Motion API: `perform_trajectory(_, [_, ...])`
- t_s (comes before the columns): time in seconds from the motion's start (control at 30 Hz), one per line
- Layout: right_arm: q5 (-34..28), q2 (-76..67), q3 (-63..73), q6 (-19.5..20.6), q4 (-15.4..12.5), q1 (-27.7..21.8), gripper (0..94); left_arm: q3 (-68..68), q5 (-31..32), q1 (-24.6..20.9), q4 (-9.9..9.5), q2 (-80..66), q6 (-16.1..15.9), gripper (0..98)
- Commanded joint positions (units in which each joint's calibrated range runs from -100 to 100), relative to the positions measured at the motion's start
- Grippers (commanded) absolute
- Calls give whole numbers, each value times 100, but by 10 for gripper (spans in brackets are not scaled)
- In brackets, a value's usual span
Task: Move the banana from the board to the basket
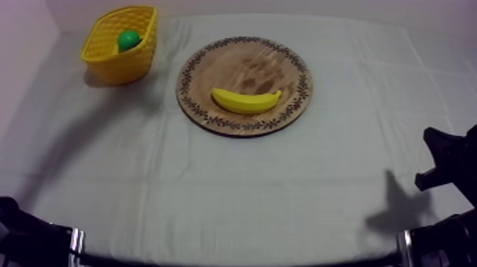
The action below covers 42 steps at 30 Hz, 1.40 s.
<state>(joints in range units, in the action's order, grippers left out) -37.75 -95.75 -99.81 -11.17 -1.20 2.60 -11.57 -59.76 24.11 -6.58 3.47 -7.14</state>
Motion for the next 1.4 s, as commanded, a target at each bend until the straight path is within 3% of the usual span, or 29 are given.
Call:
perform_trajectory(0.0, [1, 0, 3, -4, 1, 0, 3, -12, -118, 135, -6, 223, -180, 0])
perform_trajectory(0.5, [1, 0, 3, -4, 1, 0, 3, -22, -815, 606, -107, 1426, -919, 0])
perform_trajectory(0.8, [1, 0, 3, -4, 1, 0, 3, -216, -972, 656, -163, 1849, -1081, 5])
perform_trajectory(0.87, [1, 0, 3, -4, 1, 0, 3, -248, -1030, 659, -194, 1873, -1064, 70])
perform_trajectory(1.0, [1, 0, 3, -4, 1, 0, 3, -296, -1276, 644, -275, 1915, -976, 405])
perform_trajectory(1.1, [1, 0, 3, -4, 1, 0, 3, -297, -1517, 616, -292, 1948, -1086, 582])
perform_trajectory(1.2, [1, 0, 3, -4, 1, 0, 3, -275, -1691, 603, -374, 1960, -1175, 669])
perform_trajectory(1.37, [1, 0, 3, -4, 1, 0, 3, -225, -1891, 594, -457, 1975, -1300, 709])
